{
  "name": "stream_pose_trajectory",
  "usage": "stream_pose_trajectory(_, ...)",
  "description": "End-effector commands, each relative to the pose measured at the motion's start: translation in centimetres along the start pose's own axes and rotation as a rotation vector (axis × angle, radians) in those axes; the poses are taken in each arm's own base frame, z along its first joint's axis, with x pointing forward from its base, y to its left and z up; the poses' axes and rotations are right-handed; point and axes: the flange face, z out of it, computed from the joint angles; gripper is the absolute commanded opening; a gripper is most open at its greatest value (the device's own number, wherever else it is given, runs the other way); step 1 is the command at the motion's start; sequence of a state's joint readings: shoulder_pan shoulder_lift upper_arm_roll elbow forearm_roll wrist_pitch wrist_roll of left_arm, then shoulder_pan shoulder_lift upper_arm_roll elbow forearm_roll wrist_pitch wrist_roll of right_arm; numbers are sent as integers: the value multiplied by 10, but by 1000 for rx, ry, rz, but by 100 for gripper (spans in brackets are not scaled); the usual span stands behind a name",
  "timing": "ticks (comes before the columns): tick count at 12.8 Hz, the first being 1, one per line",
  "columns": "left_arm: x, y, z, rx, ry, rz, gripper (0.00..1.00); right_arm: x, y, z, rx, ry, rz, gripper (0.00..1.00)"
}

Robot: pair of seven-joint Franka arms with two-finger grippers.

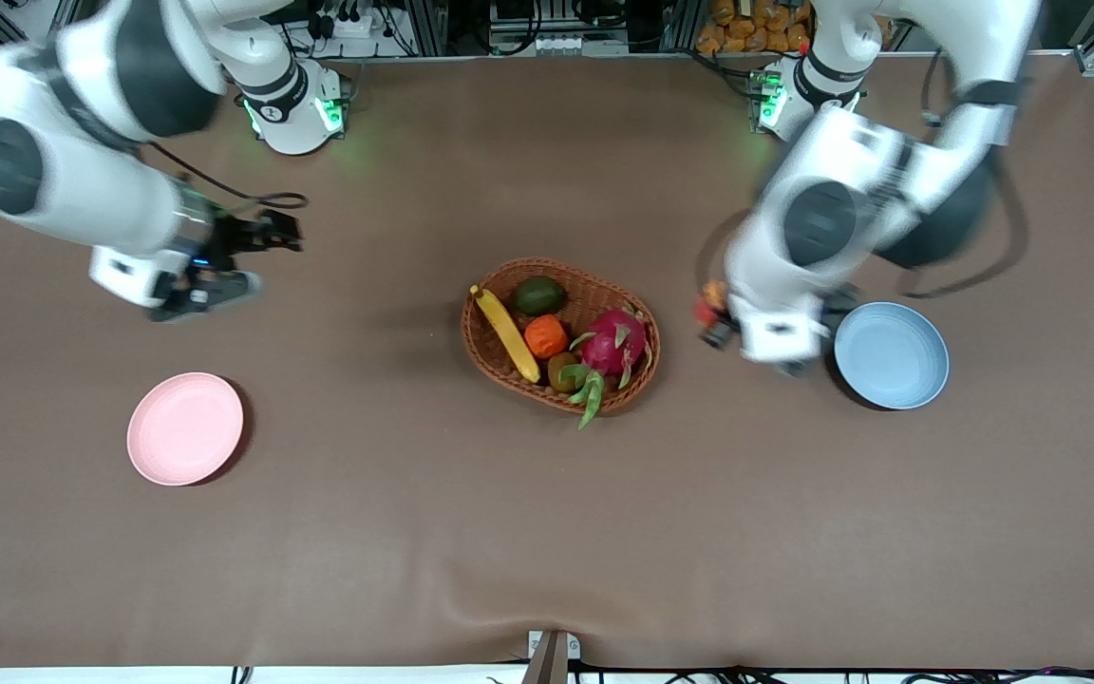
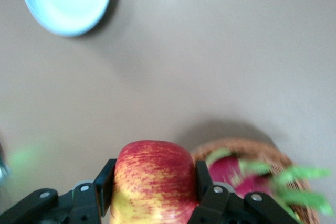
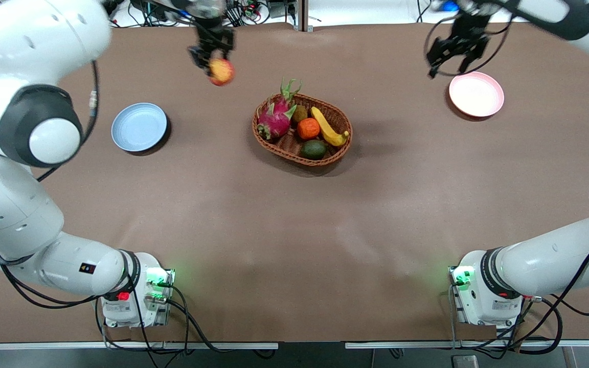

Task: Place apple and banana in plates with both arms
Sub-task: 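Carry the apple to the blue plate while the right gripper approaches the banana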

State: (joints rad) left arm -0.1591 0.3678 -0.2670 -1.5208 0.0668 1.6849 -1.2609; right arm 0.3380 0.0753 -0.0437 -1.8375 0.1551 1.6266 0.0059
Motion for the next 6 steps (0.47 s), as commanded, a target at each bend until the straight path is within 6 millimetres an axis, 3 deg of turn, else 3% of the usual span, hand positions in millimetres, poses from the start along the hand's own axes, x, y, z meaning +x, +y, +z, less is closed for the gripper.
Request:
stream_pose_trajectory(1,80,-29,24,14,-50,98,0,14,-83,52,-45,-14,63,100)
stream_pose_trajectory(3,141,-53,61,59,-61,162,0,27,-116,78,-59,18,54,100)
stream_pose_trajectory(4,177,-71,78,49,-84,175,0,38,-119,92,-60,35,51,100)
stream_pose_trajectory(6,222,-92,117,31,-120,224,0,52,-137,114,-62,80,26,100)
